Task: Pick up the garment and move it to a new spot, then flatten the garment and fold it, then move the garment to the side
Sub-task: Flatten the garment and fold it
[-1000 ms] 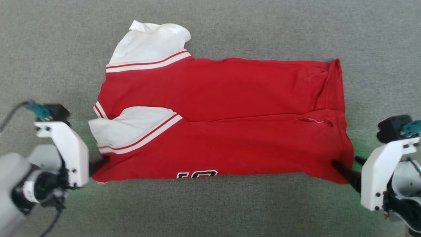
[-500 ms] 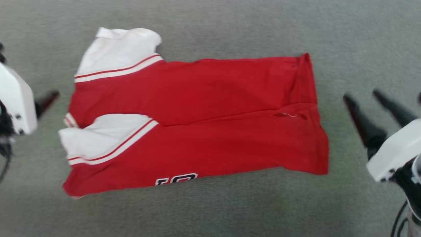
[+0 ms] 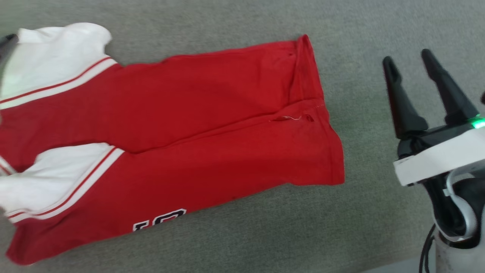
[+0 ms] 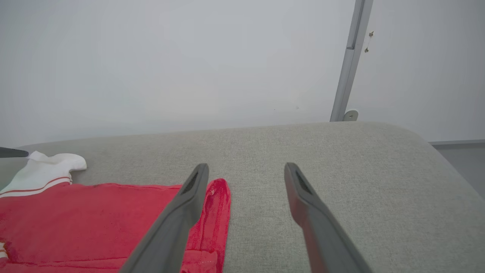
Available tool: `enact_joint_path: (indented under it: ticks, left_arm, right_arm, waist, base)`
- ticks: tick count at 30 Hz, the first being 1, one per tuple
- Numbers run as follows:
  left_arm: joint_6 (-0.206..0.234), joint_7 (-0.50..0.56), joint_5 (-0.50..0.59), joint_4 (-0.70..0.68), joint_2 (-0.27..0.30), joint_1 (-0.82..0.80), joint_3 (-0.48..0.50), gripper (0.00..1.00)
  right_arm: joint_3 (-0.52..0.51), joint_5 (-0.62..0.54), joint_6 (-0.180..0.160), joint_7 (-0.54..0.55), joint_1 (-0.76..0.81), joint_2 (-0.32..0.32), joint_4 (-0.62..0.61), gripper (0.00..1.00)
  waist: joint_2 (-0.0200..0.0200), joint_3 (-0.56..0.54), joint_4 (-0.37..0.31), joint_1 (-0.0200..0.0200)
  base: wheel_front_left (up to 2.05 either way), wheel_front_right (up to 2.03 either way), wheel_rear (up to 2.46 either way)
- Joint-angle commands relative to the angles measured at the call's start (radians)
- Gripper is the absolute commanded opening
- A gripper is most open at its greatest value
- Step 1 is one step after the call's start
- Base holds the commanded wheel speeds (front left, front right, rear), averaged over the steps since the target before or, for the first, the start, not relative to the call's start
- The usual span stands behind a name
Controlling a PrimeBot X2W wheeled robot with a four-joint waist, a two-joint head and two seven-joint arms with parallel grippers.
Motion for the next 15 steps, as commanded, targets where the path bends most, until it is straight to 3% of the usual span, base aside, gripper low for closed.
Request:
enact_joint_path:
  ticks: [1, 14, 15]
  left_arm:
    - [-0.009, 0.007, 0.018, 0.014, -0.006, -0.017, -0.005, 1.0]
    - [0.01, 0.167, 0.051, 0.23, -0.132, -0.101, -0.082, 1.0]
    - [0.008, 0.185, 0.052, 0.242, -0.143, -0.102, -0.091, 0.46]
  right_arm:
    - [0.006, 0.0, 0.0, -0.007, -0.009, 0.006, 0.008, 1.0]
    - [0.099, 0.036, 0.0, 0.11, -0.096, -0.033, 0.118, 1.0]
    - [0.107, 0.046, 0.0, 0.132, -0.116, -0.037, 0.137, 1.0]
  waist:
    - [0.0, 0.027, -0.026, 0.0]
    - [0.0, 0.085, -0.038, 0.0]
    - [0.0, 0.088, -0.038, 0.0]
  base:
    - [0.0, 0.0, 0.0]
    - [0.0, 0.0, 0.0]
    - [0.0, 0.0, 0.0]
